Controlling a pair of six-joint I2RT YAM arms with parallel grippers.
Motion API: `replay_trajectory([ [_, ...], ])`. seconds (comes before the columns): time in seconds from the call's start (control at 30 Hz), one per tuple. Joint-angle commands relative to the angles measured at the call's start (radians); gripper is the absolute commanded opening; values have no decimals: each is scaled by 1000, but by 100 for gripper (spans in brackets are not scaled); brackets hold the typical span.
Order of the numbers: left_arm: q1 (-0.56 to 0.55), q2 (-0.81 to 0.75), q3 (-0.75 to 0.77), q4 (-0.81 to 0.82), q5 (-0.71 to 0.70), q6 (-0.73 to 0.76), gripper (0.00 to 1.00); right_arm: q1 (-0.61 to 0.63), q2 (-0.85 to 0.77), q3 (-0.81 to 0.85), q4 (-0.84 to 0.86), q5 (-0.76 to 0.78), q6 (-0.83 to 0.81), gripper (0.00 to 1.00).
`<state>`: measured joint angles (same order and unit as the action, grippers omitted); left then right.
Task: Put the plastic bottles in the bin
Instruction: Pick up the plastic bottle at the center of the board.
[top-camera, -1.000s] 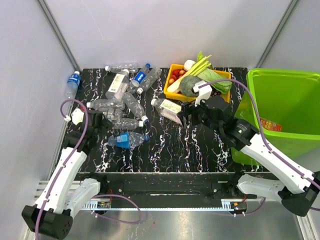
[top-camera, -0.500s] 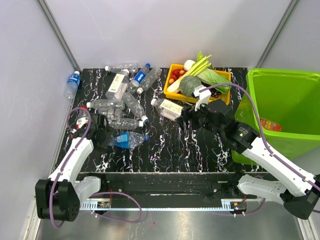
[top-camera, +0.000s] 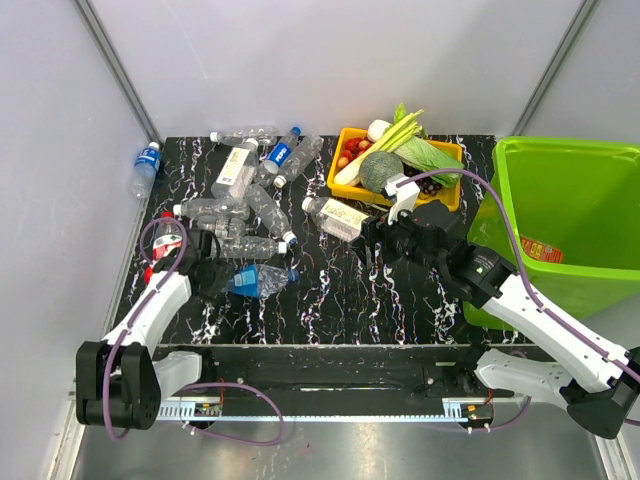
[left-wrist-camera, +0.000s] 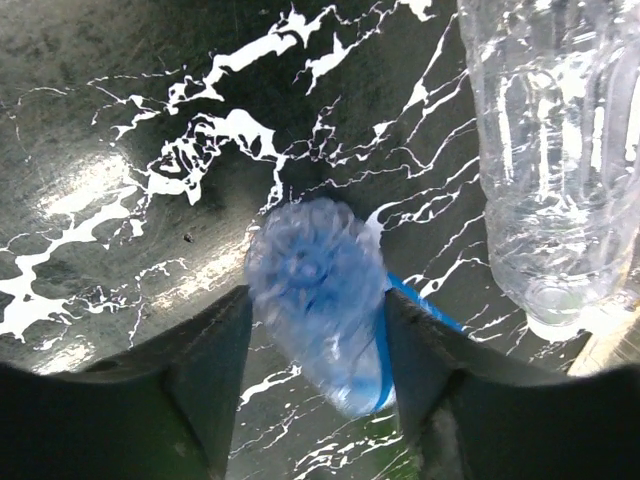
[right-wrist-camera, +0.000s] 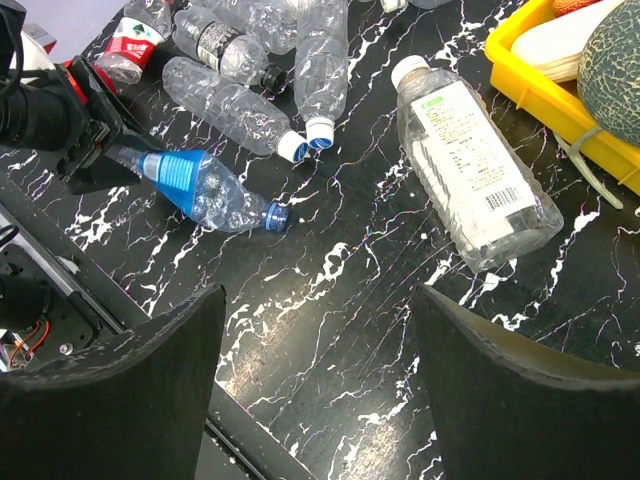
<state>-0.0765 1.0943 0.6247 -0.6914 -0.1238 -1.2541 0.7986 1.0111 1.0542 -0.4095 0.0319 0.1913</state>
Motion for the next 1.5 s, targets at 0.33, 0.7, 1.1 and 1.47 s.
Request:
replay_trajectory([
  [0.33,4,-198,29,-66,-5,100,0,28,58,38,8,-53,56,80],
  [0.7,3,-398,70,122,211,378,0,109,214,46,153,-116,151,80],
  [1.1,3,-442,21,257,483,492,0,326,587,259,224,-38,169,78],
  [1.47,1,-476,9,218,403,558,0,421,797,471,95,307,142,29],
])
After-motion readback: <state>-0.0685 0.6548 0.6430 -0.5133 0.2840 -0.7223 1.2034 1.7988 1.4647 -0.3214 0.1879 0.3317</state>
